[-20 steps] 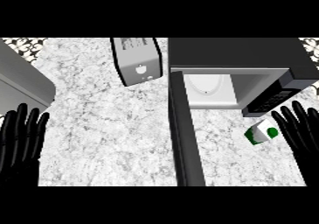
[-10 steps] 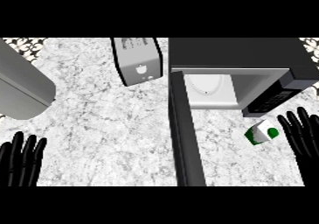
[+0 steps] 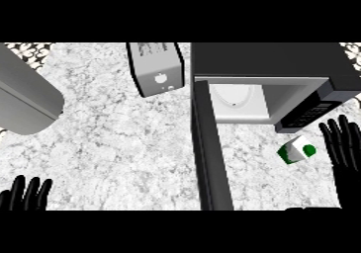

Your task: Pick up the milk, place it into the microwave and close the microwave

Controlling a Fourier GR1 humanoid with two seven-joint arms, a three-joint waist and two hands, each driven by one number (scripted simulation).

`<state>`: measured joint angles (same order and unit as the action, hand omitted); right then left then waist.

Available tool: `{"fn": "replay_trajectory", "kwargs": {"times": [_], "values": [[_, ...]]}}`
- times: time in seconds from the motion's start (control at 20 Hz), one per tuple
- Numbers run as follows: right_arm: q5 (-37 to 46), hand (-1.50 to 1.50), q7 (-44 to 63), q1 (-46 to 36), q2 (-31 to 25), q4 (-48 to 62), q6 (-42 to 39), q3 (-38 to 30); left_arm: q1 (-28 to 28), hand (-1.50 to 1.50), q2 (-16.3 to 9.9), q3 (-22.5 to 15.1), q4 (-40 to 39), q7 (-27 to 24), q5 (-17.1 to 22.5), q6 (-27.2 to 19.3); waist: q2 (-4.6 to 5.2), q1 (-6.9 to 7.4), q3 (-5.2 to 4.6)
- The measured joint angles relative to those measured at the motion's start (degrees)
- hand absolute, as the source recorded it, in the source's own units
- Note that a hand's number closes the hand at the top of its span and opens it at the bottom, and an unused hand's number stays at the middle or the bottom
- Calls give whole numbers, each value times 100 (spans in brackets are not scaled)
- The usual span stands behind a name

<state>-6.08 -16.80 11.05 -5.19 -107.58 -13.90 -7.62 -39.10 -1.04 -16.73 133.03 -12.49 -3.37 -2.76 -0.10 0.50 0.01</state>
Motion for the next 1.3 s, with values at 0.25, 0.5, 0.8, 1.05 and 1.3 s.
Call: {"fn": "replay_trajectory", "kwargs": {"times": [0.25,0.5,0.8,1.05,1.3], "values": [[202,-150,-422,-250,-61,733,41,-198,-334,-150,-153,71,-124,-450,132,107,2,6,1],[420,-150,-821,-469,-64,1469,193,-356,-446,-150,-221,3,-20,-451,154,107,5,-1,1],[568,-150,-1504,-946,-406,2749,231,-776,-725,-150,-268,-78,-14,-720,133,117,7,24,2],[663,-150,-1979,-1188,-659,3634,166,-964,-744,-150,-336,-75,-94,-831,174,131,9,16,3],[748,-150,-2414,-1399,-991,4458,-46,-1075,-824,-150,-349,-138,-65,-907,192,68,8,14,2]]}}
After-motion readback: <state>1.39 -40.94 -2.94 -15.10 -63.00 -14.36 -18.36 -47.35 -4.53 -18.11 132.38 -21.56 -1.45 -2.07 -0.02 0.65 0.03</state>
